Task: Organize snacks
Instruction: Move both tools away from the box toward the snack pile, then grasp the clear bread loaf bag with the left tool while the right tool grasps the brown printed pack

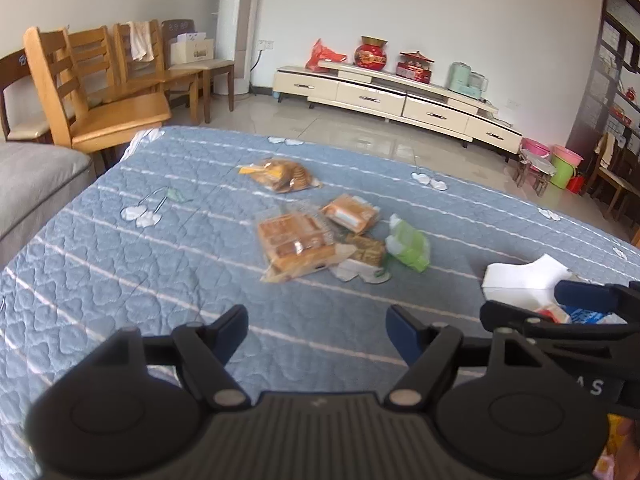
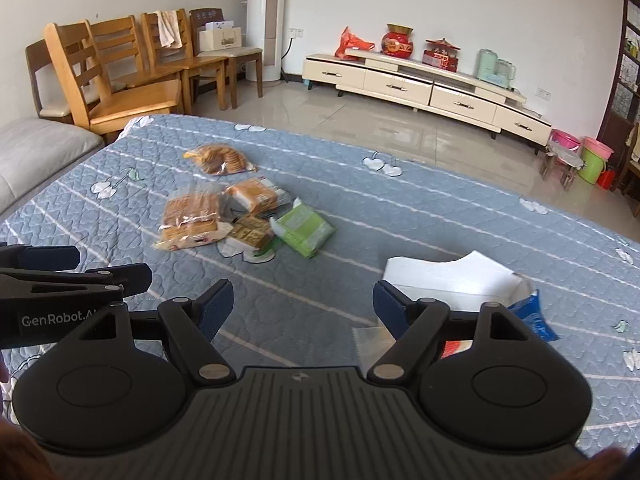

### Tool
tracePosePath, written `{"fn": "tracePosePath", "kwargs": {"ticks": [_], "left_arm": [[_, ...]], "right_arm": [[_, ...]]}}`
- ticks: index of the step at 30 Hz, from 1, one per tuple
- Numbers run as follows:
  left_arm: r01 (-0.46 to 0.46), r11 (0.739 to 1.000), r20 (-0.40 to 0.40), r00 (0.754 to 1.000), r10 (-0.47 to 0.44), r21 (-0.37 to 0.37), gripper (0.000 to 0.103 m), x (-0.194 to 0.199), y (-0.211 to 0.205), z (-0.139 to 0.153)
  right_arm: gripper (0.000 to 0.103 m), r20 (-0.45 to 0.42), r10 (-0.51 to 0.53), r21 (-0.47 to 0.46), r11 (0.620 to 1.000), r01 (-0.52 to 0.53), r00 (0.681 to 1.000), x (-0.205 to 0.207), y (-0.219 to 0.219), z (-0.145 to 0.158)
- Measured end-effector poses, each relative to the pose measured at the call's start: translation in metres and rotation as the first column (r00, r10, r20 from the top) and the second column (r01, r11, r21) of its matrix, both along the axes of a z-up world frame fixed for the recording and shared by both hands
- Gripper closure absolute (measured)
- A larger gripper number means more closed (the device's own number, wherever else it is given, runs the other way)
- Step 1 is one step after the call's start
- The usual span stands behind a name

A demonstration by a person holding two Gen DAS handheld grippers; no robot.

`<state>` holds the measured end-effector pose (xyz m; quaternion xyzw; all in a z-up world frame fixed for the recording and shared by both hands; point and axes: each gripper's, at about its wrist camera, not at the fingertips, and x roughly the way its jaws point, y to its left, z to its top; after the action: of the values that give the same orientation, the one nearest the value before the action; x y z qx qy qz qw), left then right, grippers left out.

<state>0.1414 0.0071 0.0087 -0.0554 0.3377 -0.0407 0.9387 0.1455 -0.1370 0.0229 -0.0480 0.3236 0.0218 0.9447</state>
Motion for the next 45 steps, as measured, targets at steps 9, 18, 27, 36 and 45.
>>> {"fn": "tracePosePath", "kwargs": {"ticks": [9,18,27,36,45], "left_arm": [[-0.106,0.990,-0.011,0.994,0.105,-0.092,0.001,0.037,0.035,-0.020],[-0.150,0.977,-0.099,0.986,0.136,-0.150,0.001,0.108,0.047,-0.048],[-0.097,0.965,-0.137,0.989,0.064,-0.245,0.000,0.162,0.024,-0.069],[-0.084,0.971,-0.096,0.993,0.064,-0.226,0.042,0.187,0.001,-0.068],[-0.098,0.993,-0.015,0.995,0.097,-0.068,0.055,0.150,0.019,-0.046]], "right_arm": [[0.006,-0.020,0.003,0.021,1.000,-0.002,1.000,0.005,-0.002,-0.013],[0.001,-0.007,0.008,0.052,0.999,-0.007,1.000,0.008,-0.010,-0.017],[0.000,0.012,0.000,0.054,0.999,0.000,1.000,0.012,-0.019,-0.017],[0.000,0.002,-0.026,0.062,0.998,0.026,1.000,0.014,-0.027,-0.023],[0.000,-0.018,-0.017,0.075,0.997,0.018,1.000,0.028,-0.019,-0.029]]}}
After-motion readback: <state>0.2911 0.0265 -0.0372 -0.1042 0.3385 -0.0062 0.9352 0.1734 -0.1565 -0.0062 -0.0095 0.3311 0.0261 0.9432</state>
